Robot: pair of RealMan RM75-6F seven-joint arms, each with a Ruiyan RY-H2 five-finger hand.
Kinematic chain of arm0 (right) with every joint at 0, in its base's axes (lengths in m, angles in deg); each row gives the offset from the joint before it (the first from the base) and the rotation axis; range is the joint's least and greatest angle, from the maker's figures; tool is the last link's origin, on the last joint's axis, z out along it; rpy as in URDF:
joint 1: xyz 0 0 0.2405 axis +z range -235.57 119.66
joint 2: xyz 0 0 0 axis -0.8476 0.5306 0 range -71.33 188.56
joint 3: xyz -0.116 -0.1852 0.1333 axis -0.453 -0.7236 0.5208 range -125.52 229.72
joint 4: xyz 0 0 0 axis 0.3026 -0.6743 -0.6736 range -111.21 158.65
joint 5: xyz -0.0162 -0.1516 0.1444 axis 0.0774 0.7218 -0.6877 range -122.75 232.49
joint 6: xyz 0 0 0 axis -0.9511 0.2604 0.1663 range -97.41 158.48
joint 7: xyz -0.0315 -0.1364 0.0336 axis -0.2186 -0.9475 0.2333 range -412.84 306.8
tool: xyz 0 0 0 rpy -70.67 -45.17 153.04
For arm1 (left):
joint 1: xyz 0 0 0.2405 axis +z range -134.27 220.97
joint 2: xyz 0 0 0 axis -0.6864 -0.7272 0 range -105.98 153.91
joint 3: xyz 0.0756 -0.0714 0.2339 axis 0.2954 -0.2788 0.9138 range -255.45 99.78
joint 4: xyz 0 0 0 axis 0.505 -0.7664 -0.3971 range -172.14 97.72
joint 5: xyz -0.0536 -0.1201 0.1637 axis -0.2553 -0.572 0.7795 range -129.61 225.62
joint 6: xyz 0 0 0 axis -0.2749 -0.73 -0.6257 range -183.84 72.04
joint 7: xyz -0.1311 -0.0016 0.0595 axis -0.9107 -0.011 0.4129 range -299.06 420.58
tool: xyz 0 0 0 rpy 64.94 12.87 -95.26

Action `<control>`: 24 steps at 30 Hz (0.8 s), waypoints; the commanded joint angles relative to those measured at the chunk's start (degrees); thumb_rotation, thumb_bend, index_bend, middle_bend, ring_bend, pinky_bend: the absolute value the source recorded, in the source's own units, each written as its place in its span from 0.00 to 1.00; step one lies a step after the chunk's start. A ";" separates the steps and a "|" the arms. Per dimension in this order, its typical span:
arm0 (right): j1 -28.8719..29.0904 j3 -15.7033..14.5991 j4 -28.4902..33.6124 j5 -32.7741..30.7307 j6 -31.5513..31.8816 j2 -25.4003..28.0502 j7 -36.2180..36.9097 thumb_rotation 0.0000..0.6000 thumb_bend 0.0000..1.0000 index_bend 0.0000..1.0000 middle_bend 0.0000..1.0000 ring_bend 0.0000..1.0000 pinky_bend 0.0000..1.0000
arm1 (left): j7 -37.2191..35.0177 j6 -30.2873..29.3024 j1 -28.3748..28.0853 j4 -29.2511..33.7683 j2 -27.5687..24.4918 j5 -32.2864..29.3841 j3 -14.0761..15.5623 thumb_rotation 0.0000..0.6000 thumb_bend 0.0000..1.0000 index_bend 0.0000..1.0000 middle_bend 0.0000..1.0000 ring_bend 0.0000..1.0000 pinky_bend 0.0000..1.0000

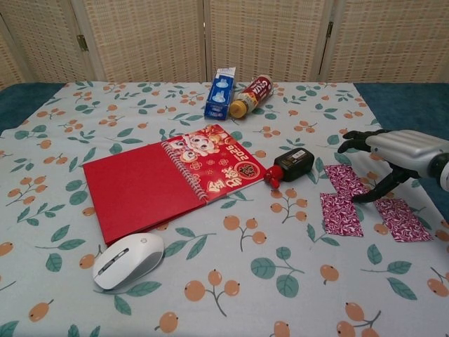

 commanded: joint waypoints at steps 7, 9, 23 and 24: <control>1.17 0.78 -1.71 -0.54 -0.51 -1.05 -0.44 0.65 0.21 0.14 0.04 0.00 0.00 | -0.16 0.17 0.02 -0.19 0.12 -0.10 0.03 1.00 0.43 0.24 0.13 0.13 0.00; 1.45 1.01 -1.93 -0.78 -0.68 -1.14 -0.66 0.65 0.21 0.14 0.04 0.00 0.00 | -0.24 0.19 0.02 -0.28 0.14 -0.10 0.02 1.00 0.43 0.24 0.13 0.13 0.00; -0.16 0.48 5.40 0.17 2.70 2.58 -0.09 0.66 0.20 0.14 0.04 0.00 0.00 | -0.63 0.07 -0.17 -0.39 0.09 0.23 -0.14 1.00 0.43 0.24 0.13 0.13 0.00; -0.79 0.08 7.59 0.49 3.43 3.69 -0.03 0.66 0.20 0.14 0.04 0.00 0.00 | -0.68 -0.02 -0.17 -0.33 0.08 0.31 -0.15 1.00 0.43 0.24 0.13 0.13 0.00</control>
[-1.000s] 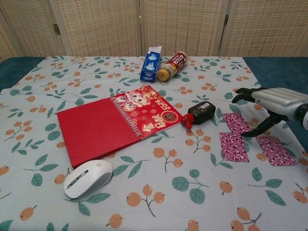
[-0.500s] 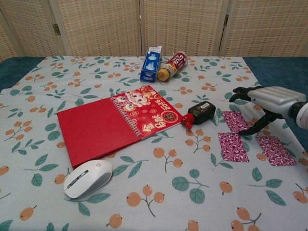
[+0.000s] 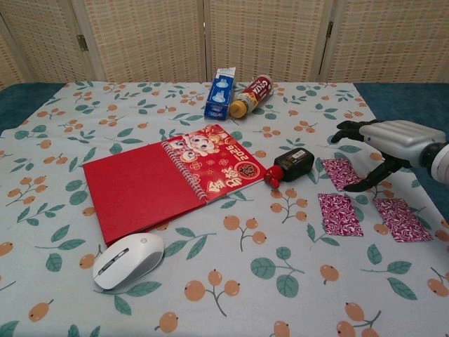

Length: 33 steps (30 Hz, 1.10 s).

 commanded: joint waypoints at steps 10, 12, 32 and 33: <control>-5.33 -5.42 19.47 2.12 2.90 9.82 0.74 0.65 0.21 0.14 0.04 0.00 0.00 | -0.14 -0.99 0.28 0.63 -0.43 0.75 0.18 1.00 0.43 0.24 0.13 0.13 0.00; -5.59 -5.84 20.53 1.77 2.50 10.17 0.90 0.65 0.21 0.14 0.04 0.00 0.00 | -0.18 -1.10 0.38 0.64 -0.44 0.74 0.22 1.00 0.43 0.24 0.13 0.13 0.00; -3.26 -5.33 16.95 -2.38 -2.19 6.12 -1.83 0.65 0.21 0.17 0.04 0.00 0.00 | -1.04 -1.14 0.98 -0.29 -0.26 0.42 0.51 1.00 0.43 0.24 0.13 0.13 0.00; -3.23 -5.34 16.89 -2.42 -2.21 6.05 -1.86 0.65 0.21 0.17 0.04 0.00 0.00 | -1.08 -1.14 0.99 -0.36 -0.22 0.43 0.50 1.00 0.43 0.24 0.13 0.13 0.00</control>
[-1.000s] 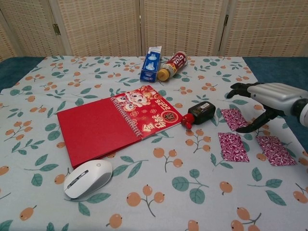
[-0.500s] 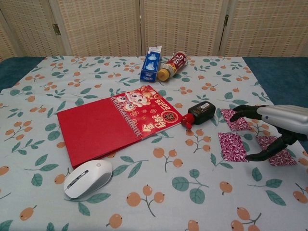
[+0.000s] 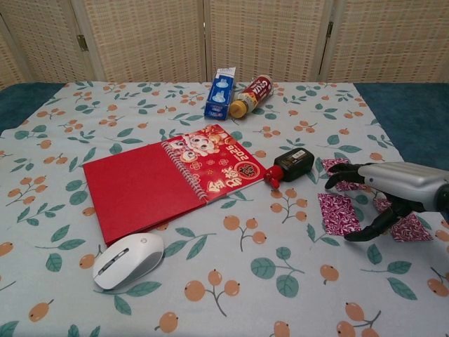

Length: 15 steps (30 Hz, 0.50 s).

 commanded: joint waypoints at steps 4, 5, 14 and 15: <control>0.09 -0.14 -0.46 -0.10 0.19 -0.50 -0.52 0.65 0.20 0.19 0.05 0.00 0.00 | -0.21 0.06 0.01 -0.30 0.23 0.02 0.00 1.00 0.43 0.24 0.13 0.13 0.00; 0.09 -0.16 -0.55 -0.11 0.27 -0.60 -0.64 0.65 0.20 0.20 0.05 0.00 0.00 | -0.21 0.09 0.01 -0.37 0.27 0.00 -0.01 1.00 0.43 0.24 0.13 0.13 0.00; -0.25 -0.28 -1.32 0.45 1.60 -1.44 -0.77 0.65 0.21 0.22 0.06 0.00 0.00 | -0.36 0.21 0.00 -0.87 0.56 0.00 -0.03 1.00 0.43 0.24 0.13 0.13 0.00; -0.29 -0.28 -1.45 0.52 1.75 -1.57 -0.79 0.65 0.21 0.22 0.06 0.00 0.00 | -0.39 0.27 -0.02 -0.90 0.60 0.01 -0.01 1.00 0.43 0.24 0.13 0.13 0.00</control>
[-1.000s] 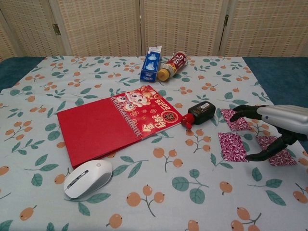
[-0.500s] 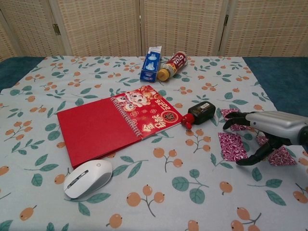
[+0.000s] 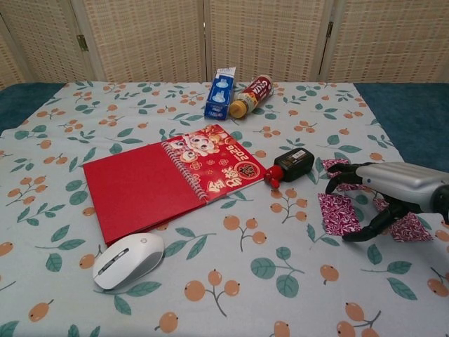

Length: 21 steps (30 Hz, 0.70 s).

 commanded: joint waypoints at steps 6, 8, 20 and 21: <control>-0.33 -0.12 -1.04 0.73 1.20 -1.13 -0.36 0.66 0.20 0.22 0.06 0.00 0.00 | -0.35 0.04 0.01 -0.41 0.20 0.02 -0.02 1.00 0.43 0.24 0.13 0.13 0.00; -0.46 -0.25 -1.32 0.97 1.56 -1.41 -0.60 0.66 0.20 0.22 0.06 0.00 0.00 | -0.50 0.03 0.03 -0.56 0.24 0.08 0.02 1.00 0.43 0.24 0.13 0.13 0.00; -1.01 -0.33 -2.72 1.83 3.06 -2.78 -1.18 0.72 0.20 0.26 0.09 0.00 0.00 | -1.26 -0.10 0.15 -1.34 0.54 0.32 0.12 1.00 0.43 0.24 0.13 0.13 0.00; -1.06 -0.33 -2.82 1.88 3.12 -2.88 -1.18 0.74 0.20 0.26 0.09 0.00 0.00 | -1.29 -0.12 0.15 -1.40 0.56 0.36 0.12 1.00 0.43 0.23 0.13 0.13 0.00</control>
